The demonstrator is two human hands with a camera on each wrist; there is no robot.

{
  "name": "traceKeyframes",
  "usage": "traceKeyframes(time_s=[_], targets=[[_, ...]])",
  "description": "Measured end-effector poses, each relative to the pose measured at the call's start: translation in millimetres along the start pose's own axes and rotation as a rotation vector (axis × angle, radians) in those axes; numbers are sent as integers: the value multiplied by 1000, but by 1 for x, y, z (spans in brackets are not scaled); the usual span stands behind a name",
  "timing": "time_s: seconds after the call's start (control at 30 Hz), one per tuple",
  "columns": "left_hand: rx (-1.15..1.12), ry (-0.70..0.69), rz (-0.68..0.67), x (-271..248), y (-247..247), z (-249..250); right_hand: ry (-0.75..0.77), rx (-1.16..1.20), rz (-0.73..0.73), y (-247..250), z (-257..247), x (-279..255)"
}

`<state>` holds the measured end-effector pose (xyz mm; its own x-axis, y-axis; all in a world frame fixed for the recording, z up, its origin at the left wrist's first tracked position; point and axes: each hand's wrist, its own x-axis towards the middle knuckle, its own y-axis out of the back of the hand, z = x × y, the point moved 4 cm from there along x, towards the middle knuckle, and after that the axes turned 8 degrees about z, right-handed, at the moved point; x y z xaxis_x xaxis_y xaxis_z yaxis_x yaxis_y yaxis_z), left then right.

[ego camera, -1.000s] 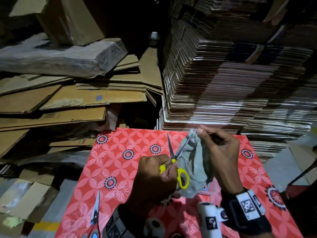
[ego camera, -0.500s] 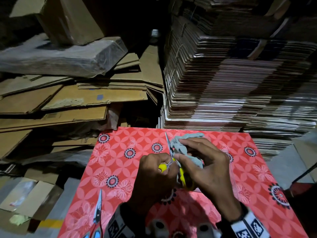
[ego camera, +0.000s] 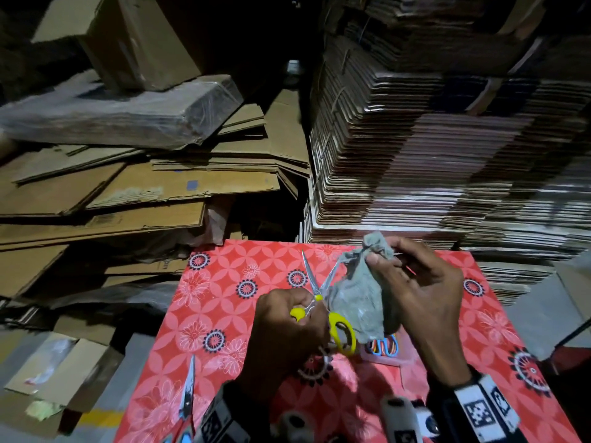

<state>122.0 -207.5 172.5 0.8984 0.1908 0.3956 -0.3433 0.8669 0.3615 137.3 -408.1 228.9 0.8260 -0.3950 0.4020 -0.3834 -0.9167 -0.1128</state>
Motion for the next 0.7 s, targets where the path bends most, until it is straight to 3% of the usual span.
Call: traceKeyframes(time_s=[0.17,0.37,0.6,0.7], targets=[[15,-98,-61,-1,-3,24,154,-175,-217,-22,-1,-26],[46,-203,-69,-1,-1,36,131,-198,-85,-24,14,-11],[-13,-86,-35,2,4,20,-14,21,38,0,2,19],[-44,-59,-1,6,5,16,77,-11,-38,-8,-15,-1]])
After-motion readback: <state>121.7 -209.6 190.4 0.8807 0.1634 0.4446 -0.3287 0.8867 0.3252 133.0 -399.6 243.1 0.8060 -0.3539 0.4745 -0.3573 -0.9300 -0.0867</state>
